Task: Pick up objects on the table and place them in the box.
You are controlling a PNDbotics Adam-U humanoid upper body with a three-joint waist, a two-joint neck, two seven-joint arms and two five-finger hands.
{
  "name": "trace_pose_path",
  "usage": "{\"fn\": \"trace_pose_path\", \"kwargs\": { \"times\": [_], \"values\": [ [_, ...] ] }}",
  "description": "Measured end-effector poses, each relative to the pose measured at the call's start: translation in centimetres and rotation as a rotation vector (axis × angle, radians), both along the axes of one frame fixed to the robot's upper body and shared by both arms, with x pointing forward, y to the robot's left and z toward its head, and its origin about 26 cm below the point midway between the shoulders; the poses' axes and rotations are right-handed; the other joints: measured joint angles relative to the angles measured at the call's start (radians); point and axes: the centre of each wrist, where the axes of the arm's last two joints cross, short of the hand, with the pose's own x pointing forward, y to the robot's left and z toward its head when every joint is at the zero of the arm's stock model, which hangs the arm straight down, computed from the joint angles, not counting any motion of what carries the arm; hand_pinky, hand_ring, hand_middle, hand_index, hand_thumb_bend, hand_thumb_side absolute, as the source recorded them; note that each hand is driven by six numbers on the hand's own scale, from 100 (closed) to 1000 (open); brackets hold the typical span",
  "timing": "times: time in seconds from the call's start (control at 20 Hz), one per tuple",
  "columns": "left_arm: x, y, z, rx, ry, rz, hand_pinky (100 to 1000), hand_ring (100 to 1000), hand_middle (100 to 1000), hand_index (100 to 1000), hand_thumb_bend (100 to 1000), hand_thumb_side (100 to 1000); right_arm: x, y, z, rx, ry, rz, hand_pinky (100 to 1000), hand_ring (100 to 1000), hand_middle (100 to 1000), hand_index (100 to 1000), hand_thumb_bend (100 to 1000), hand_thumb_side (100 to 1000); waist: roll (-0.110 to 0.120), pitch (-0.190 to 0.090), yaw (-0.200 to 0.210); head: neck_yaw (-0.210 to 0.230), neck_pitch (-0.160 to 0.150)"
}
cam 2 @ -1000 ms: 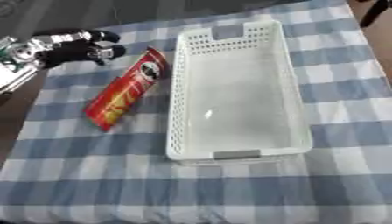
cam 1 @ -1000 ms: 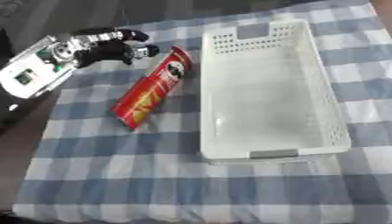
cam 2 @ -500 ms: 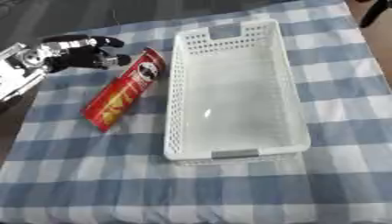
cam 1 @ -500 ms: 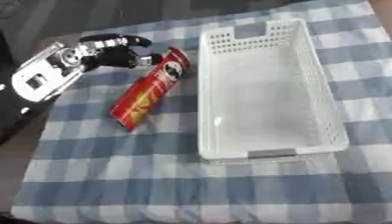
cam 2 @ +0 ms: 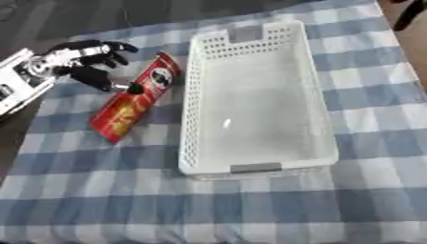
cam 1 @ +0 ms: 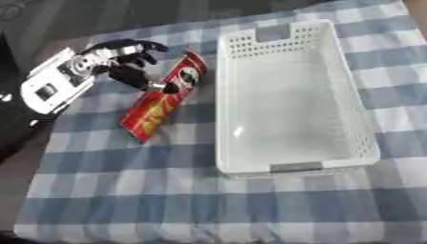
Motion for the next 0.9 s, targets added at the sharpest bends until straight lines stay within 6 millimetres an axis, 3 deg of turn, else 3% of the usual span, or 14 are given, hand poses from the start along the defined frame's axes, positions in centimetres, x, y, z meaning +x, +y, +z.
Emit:
{"fn": "trace_pose_path", "kwargs": {
  "times": [0.35,0.4,0.45,0.6,0.65,0.7,0.75,0.8,0.85,0.9],
  "values": [
    [0.5,-0.3,-0.8,0.065,-0.019,-0.03,888,910,1000,1000,611,581,0.0,0.0,0.0,-0.001,0.003,0.001,367,582,687,852,100,787,0.002,0.0,0.001,0.0,0.0],
    [0.5,-0.3,-1.0,0.064,-0.013,-0.03,888,910,1000,1000,654,530,0.0,0.0,0.0,-0.001,0.003,0.001,367,582,687,852,100,781,0.003,0.0,0.002,0.0,0.0],
    [0.6,-0.3,-1.3,0.063,-0.008,-0.029,885,907,1000,1000,604,588,0.0,0.0,0.0,-0.001,0.004,0.0,367,582,687,853,100,787,0.004,0.0,0.002,0.0,0.0],
    [1.0,-0.4,-1.9,0.052,0.005,-0.021,854,890,1000,1000,599,577,0.0,-0.1,-0.2,-0.003,0.01,-0.001,367,582,687,853,100,787,0.004,0.0,0.003,0.0,0.0],
    [1.1,-0.4,-2.1,0.051,0.01,-0.017,821,877,997,1000,632,510,-0.1,-0.1,-0.2,-0.004,0.011,-0.001,367,582,687,853,100,787,0.004,0.0,0.003,0.0,0.0],
    [1.1,-0.4,-2.4,0.049,0.015,-0.012,833,881,999,1000,618,534,-0.1,-0.1,-0.2,-0.004,0.011,-0.001,366,582,687,853,100,787,0.004,0.0,0.003,0.0,0.0],
    [1.2,-0.3,-2.7,0.047,0.021,-0.007,781,856,994,1000,661,341,-0.1,-0.1,-0.2,-0.004,0.011,-0.001,366,582,687,853,100,787,0.004,0.0,0.003,0.0,0.0],
    [1.3,-0.3,-2.8,0.046,0.025,-0.003,781,856,994,1000,661,341,-0.1,-0.1,-0.2,-0.005,0.011,-0.001,366,582,687,853,100,787,0.004,0.0,0.003,0.0,0.0],
    [1.5,-0.3,-3.0,0.047,0.028,0.002,768,847,991,1000,661,135,-0.1,-0.1,-0.2,-0.005,0.011,-0.001,367,582,687,853,100,787,0.005,0.0,0.003,0.0,0.0],
    [1.5,-0.3,-3.2,0.048,0.033,0.007,769,849,992,1000,660,191,-0.1,-0.1,-0.2,-0.005,0.011,-0.001,366,582,687,853,100,787,0.006,0.0,0.003,0.0,0.0]
  ]
}}
